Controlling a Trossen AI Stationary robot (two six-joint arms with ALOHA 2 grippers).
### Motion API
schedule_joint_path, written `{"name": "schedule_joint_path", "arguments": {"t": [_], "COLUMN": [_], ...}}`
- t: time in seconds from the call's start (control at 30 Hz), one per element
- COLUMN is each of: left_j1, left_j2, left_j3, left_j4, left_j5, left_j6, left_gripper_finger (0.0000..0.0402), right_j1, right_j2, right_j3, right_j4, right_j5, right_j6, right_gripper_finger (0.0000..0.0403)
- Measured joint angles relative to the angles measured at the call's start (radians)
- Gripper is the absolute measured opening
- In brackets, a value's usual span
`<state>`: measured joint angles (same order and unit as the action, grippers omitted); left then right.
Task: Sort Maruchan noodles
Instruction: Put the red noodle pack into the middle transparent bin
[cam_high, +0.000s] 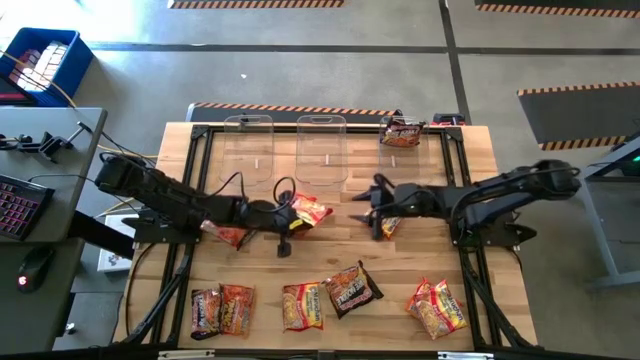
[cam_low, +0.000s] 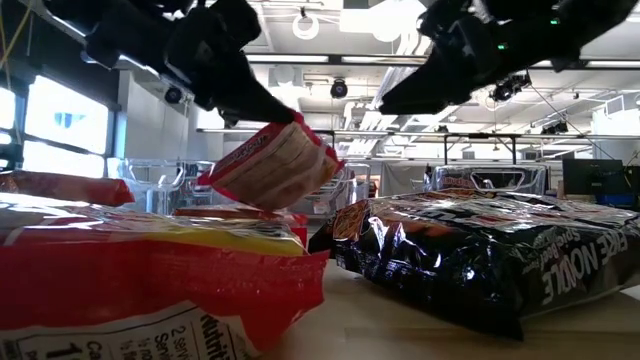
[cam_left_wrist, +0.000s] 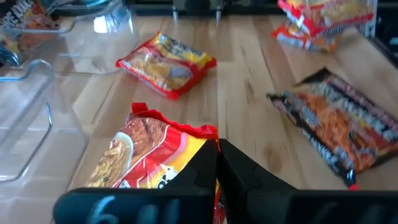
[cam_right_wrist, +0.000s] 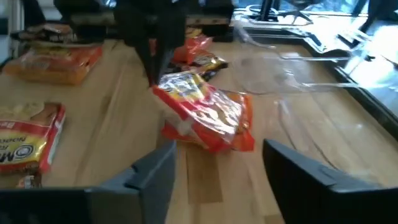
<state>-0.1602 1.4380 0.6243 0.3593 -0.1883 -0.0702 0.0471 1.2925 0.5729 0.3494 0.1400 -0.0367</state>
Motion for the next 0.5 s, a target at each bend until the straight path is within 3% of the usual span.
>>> {"name": "schedule_joint_path", "arguments": {"t": [0.17,0.5], "left_j1": [0.019,0.025], "left_j2": [0.0,0.0], "left_j3": [0.021,0.035], "left_j4": [-0.001,0.011], "left_j5": [0.003,0.015], "left_j6": [-0.017,-0.007], "left_gripper_finger": [0.0,0.0], "right_j1": [0.003,-0.013], "right_j2": [0.147,0.393], "right_j3": [0.12,0.358], "right_j4": [-0.002,-0.141], "right_j5": [-0.048,-0.124], "right_j6": [-0.059,-0.223], "right_gripper_finger": [0.0263,0.0266]}}
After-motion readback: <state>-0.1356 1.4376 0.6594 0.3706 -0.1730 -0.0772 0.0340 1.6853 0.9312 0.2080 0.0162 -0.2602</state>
